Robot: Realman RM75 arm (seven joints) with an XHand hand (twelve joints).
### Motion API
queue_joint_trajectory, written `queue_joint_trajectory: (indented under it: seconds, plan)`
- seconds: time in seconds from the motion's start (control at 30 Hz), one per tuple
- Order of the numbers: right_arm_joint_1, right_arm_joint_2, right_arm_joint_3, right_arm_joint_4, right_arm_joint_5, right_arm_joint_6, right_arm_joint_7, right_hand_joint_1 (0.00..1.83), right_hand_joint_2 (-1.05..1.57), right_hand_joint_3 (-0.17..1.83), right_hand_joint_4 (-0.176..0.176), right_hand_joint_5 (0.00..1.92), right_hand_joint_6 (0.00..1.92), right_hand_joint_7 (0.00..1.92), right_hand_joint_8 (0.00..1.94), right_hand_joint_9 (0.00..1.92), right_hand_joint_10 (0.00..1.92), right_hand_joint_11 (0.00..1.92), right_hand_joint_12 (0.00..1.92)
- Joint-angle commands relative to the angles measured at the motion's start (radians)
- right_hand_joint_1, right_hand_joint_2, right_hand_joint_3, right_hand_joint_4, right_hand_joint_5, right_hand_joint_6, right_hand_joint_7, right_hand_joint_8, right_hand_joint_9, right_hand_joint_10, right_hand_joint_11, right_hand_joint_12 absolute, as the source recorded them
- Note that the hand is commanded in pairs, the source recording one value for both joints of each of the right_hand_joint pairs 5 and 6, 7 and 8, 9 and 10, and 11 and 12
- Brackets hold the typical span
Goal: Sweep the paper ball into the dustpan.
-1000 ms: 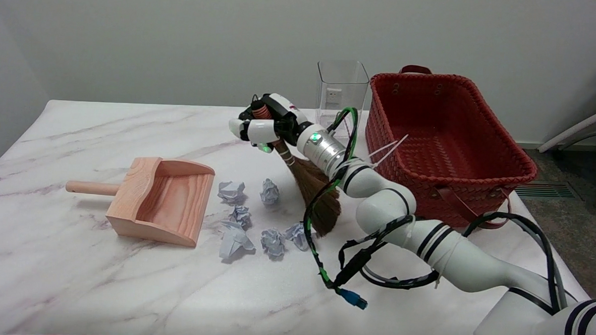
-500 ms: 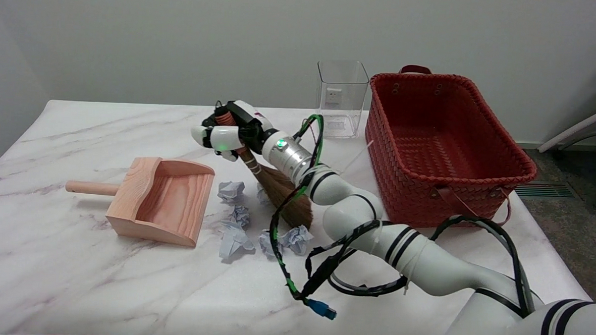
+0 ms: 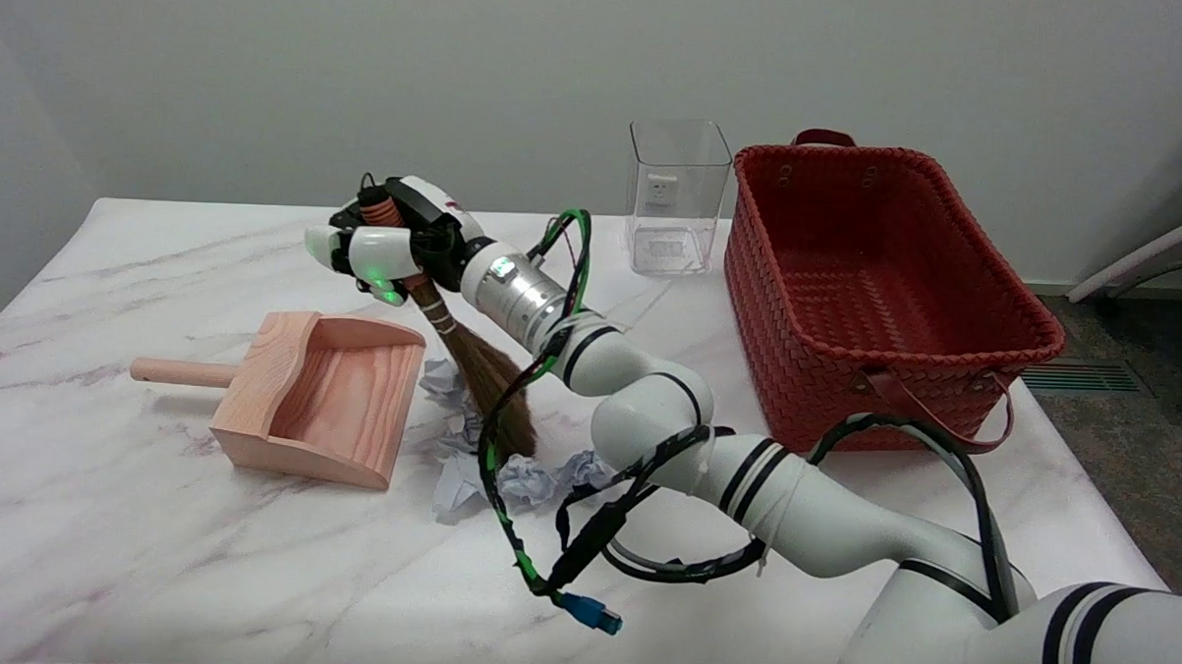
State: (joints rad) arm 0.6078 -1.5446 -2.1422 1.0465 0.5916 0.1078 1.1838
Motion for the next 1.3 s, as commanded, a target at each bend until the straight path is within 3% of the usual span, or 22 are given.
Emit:
queue_joint_trajectory:
  seconds: [0.03,0.87,1.3]
  plan:
    - [0.085,-0.073,-0.028,-0.026,-0.003,-0.003,0.095,1.03,1.25,1.27,0.0,1.92,1.92,1.92,1.92,1.92,1.92,1.84,1.84]
    - [0.238,-0.13,-0.065,-0.135,-0.046,0.076,0.207,1.02,1.22,1.28,0.0,1.92,1.92,1.92,1.92,1.92,1.92,1.84,1.84]
    - [0.164,0.045,-0.037,0.029,-0.067,0.018,0.202,1.01,1.26,1.22,0.0,1.92,1.92,1.92,1.92,1.92,1.92,1.84,1.84]
